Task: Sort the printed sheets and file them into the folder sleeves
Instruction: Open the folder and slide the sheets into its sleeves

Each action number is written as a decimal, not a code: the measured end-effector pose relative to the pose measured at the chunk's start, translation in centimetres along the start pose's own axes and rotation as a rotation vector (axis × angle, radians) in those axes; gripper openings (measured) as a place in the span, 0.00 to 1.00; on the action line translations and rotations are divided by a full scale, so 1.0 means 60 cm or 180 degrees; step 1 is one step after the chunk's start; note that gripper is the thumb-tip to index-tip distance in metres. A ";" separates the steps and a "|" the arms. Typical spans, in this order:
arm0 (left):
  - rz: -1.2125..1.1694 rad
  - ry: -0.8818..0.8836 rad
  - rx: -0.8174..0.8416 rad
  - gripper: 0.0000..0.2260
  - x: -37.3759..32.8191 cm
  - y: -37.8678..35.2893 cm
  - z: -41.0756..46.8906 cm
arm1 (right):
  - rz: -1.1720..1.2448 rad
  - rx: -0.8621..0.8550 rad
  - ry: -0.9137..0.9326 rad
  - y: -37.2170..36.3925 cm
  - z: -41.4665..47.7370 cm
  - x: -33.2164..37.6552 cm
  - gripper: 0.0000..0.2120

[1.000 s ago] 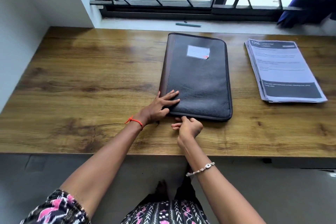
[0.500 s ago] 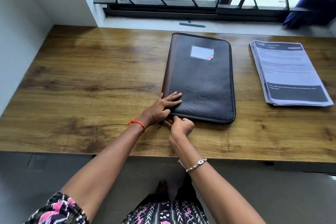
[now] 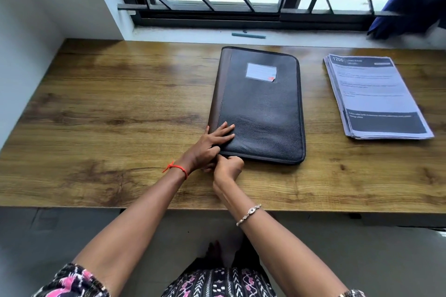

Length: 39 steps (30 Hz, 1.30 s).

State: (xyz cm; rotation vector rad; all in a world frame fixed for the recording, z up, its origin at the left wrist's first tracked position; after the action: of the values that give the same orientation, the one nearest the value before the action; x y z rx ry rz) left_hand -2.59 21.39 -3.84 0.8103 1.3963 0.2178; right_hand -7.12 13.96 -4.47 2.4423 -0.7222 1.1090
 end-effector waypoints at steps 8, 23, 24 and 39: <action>0.0273 -0.0013 -0.0127 0.41 0.013 0.004 -0.009 | -0.0234 0.0231 -0.0083 0.007 -0.002 0.011 0.13; 0.0879 -0.0009 -0.1029 0.35 0.036 -0.049 -0.046 | 0.0976 -0.0368 -0.0426 0.141 0.059 0.071 0.10; 0.0948 0.0036 -0.1101 0.36 0.035 -0.053 -0.048 | 0.1001 -0.0446 -0.0350 0.143 0.061 0.073 0.11; 0.1261 0.1216 -0.2031 0.29 0.022 -0.092 -0.086 | -0.0301 0.0491 0.2766 0.025 -0.021 0.136 0.21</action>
State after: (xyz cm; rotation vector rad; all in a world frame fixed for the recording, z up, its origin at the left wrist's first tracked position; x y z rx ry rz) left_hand -8.85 20.13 -8.12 0.5080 1.3805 1.1128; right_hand -4.16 10.97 2.78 1.7691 -0.2374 2.0115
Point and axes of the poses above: each hand's wrist, its own z-axis towards the middle knuckle, its own y-axis out of the back of the hand, x = y × z, the point moved 1 cm from there along z, towards the middle knuckle, and after that the axes turned 7 degrees about -x, right-handed, at the moved point
